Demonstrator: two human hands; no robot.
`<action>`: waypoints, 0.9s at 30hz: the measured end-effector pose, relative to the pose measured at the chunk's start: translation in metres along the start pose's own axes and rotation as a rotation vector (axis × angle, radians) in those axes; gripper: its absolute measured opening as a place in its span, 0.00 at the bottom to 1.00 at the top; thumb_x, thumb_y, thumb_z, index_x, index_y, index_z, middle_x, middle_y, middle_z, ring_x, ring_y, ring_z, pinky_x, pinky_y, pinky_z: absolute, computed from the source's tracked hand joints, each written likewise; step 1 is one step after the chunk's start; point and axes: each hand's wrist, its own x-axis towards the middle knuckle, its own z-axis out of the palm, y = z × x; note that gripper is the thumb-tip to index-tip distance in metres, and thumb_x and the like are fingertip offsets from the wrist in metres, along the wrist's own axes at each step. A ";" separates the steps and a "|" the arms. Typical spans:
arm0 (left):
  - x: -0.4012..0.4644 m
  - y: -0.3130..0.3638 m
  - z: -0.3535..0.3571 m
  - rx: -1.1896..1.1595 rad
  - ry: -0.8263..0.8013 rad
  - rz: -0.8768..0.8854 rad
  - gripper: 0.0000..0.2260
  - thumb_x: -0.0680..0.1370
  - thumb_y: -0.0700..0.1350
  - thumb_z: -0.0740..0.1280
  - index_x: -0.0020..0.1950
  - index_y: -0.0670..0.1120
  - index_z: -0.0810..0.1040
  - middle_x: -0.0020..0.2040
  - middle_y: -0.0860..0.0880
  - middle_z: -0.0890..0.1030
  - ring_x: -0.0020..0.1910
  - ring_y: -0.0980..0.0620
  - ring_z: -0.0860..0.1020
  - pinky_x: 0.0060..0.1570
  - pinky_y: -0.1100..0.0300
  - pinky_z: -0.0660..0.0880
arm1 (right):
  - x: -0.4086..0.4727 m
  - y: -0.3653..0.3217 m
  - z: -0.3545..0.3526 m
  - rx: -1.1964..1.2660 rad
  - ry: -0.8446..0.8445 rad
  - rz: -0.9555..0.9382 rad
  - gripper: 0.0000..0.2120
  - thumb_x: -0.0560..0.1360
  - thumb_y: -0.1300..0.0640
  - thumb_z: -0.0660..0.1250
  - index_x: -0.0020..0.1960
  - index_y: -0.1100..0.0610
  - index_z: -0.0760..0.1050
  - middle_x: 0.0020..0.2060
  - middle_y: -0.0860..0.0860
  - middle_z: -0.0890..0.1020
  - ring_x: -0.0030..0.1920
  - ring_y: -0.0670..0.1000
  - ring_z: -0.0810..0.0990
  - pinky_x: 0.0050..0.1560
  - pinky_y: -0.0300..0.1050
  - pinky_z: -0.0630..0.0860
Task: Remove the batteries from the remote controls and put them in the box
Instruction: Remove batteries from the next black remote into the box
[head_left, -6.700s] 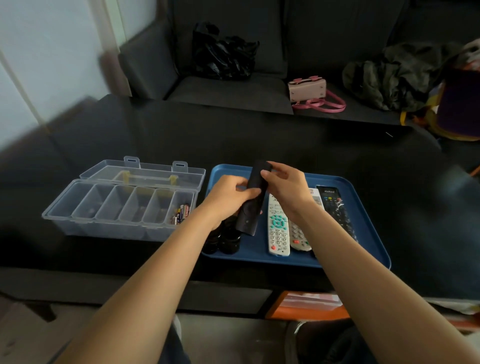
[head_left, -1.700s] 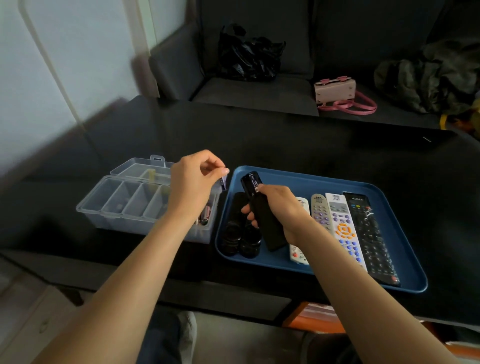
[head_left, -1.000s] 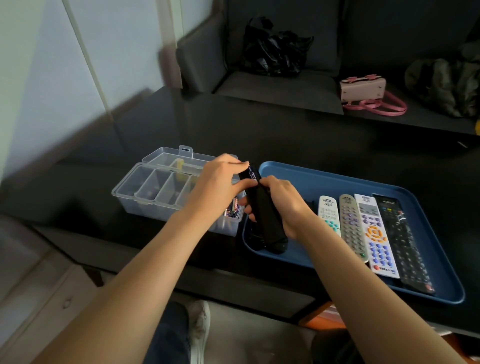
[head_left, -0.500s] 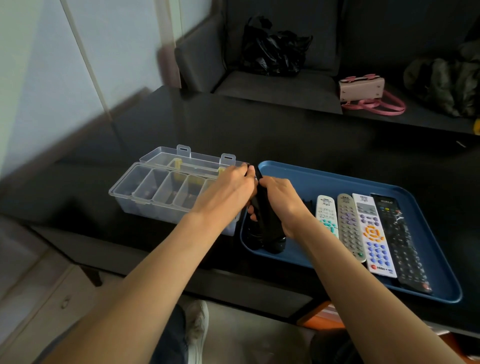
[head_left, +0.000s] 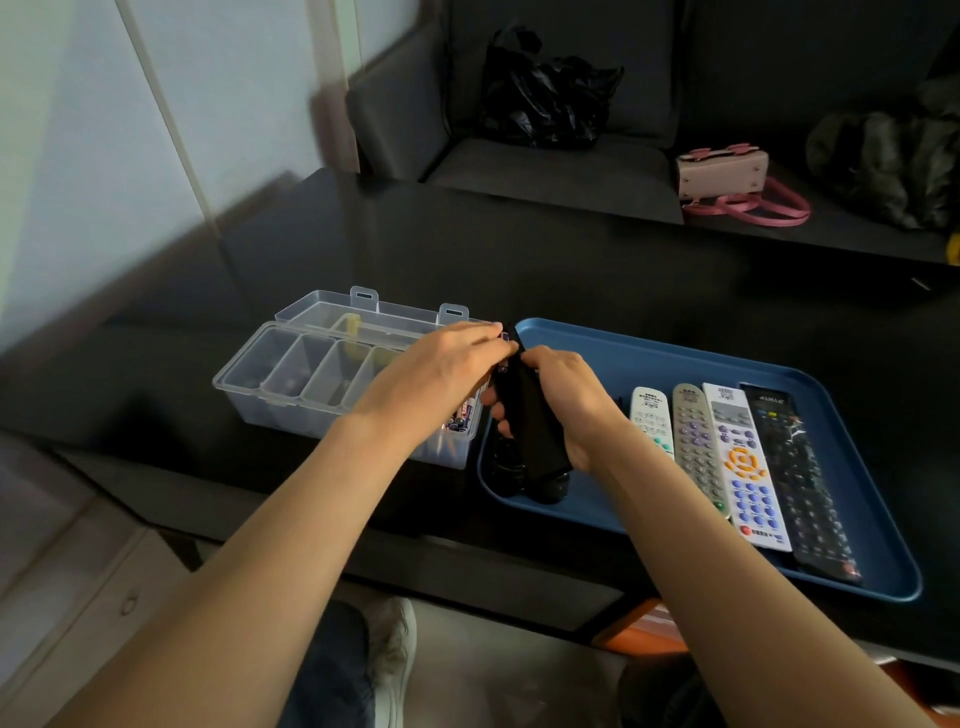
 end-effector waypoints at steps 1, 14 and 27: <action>0.000 0.001 -0.001 0.026 0.019 0.017 0.22 0.63 0.25 0.71 0.55 0.39 0.80 0.55 0.38 0.81 0.54 0.42 0.80 0.51 0.58 0.75 | 0.000 0.001 0.001 -0.002 -0.012 0.016 0.18 0.81 0.56 0.49 0.48 0.64 0.74 0.34 0.57 0.78 0.31 0.51 0.75 0.32 0.42 0.73; -0.006 -0.018 -0.008 -0.142 0.068 -0.463 0.10 0.74 0.49 0.69 0.51 0.46 0.80 0.42 0.53 0.81 0.39 0.55 0.78 0.39 0.62 0.71 | 0.001 -0.002 0.008 0.080 0.113 -0.060 0.17 0.81 0.59 0.50 0.58 0.69 0.71 0.38 0.61 0.77 0.32 0.52 0.75 0.31 0.43 0.74; -0.035 -0.040 -0.011 -0.002 0.117 -0.506 0.09 0.77 0.47 0.64 0.54 0.45 0.79 0.50 0.48 0.80 0.43 0.54 0.77 0.40 0.64 0.72 | -0.001 -0.007 0.038 0.017 0.060 -0.108 0.15 0.82 0.58 0.50 0.57 0.66 0.70 0.37 0.61 0.77 0.32 0.53 0.75 0.34 0.45 0.74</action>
